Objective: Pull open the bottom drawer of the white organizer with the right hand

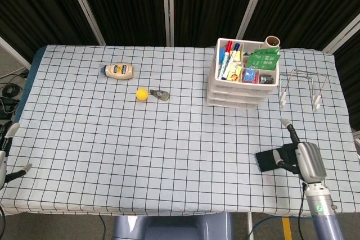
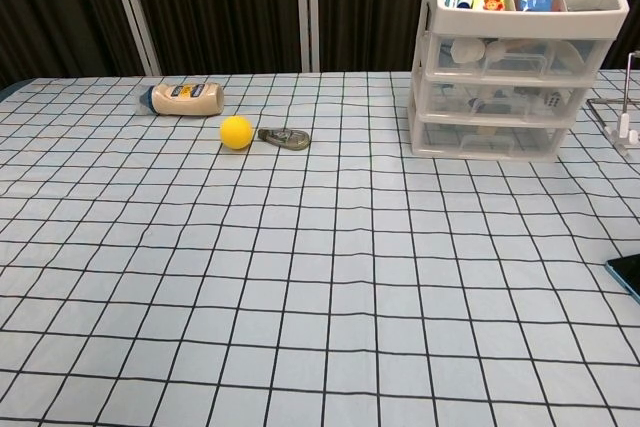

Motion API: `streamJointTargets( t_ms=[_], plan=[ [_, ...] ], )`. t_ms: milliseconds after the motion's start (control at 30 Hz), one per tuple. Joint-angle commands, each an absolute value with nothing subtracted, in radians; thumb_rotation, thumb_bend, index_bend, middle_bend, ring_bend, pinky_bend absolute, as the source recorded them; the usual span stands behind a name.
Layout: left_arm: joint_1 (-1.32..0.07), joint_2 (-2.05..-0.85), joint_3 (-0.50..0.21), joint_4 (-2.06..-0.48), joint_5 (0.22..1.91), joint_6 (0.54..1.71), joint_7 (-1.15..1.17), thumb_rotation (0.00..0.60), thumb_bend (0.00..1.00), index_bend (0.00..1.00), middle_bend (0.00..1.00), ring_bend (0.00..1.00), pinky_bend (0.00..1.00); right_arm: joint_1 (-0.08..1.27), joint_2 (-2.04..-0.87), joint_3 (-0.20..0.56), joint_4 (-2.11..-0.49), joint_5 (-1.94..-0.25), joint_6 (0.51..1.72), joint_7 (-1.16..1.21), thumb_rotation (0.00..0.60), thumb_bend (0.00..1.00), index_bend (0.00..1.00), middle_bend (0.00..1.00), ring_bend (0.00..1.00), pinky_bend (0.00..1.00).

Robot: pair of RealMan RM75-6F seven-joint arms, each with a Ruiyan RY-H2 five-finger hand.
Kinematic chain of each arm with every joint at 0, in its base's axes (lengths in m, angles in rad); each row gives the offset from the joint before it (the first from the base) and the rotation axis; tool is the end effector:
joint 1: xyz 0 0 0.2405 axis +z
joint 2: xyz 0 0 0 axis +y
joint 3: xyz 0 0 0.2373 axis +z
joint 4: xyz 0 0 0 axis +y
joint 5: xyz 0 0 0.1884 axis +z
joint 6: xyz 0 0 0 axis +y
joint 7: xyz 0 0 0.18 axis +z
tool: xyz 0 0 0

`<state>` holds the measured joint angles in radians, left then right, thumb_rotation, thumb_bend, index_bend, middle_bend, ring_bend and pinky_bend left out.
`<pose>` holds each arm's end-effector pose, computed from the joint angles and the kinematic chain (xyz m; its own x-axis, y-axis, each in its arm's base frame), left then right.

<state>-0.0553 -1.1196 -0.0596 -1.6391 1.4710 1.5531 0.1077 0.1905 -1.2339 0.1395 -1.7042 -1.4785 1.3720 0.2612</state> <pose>-0.2860 0.2063 0.1829 0.4665 -0.0572 0.8827 0.8843 0.0506 -0.4641 -0.2325 -0.2538 0.1280 -0.0642 -0.0522 0.9966 -0.9922 -0.1039 -0.0694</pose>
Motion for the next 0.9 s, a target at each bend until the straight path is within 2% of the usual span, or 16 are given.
streamJointTargets(
  t_ms=[33,200,367,667,900],
  plan=[
    [-0.052,-1.119,-0.06,-1.635,1.478,1.561,0.097,0.6,0.01,0.0,0.0,0.0,0.0,0.323,-1.198,0.197,-1.869,-1.309,1.087,0.476,0.6,0.41,0.06,0.92,0.92,0.94],
    [-0.049,-1.119,-0.058,-1.629,1.495,1.571,0.087,0.6,0.01,0.0,0.0,0.0,0.0,0.423,-1.227,0.275,-1.904,-1.152,0.866,0.704,0.6,0.41,0.06,0.92,0.91,0.94],
    [-0.049,-1.117,-0.056,-1.628,1.5,1.57,0.079,0.6,0.01,0.0,0.0,0.0,0.0,0.475,-1.299,0.368,-1.836,-1.045,0.731,0.955,0.6,0.41,0.1,0.92,0.91,0.93],
    [-0.051,-1.112,-0.056,-1.626,1.496,1.558,0.066,0.6,0.01,0.0,0.0,0.0,0.0,0.519,-1.448,0.433,-1.652,-0.916,0.707,1.038,0.6,0.4,0.19,0.92,0.91,0.93],
    [-0.054,-1.112,-0.058,-1.627,1.493,1.552,0.069,0.6,0.01,0.0,0.0,0.0,0.0,0.542,-1.512,0.454,-1.539,-0.841,0.688,1.026,0.6,0.4,0.17,0.92,0.91,0.93]
  ],
)
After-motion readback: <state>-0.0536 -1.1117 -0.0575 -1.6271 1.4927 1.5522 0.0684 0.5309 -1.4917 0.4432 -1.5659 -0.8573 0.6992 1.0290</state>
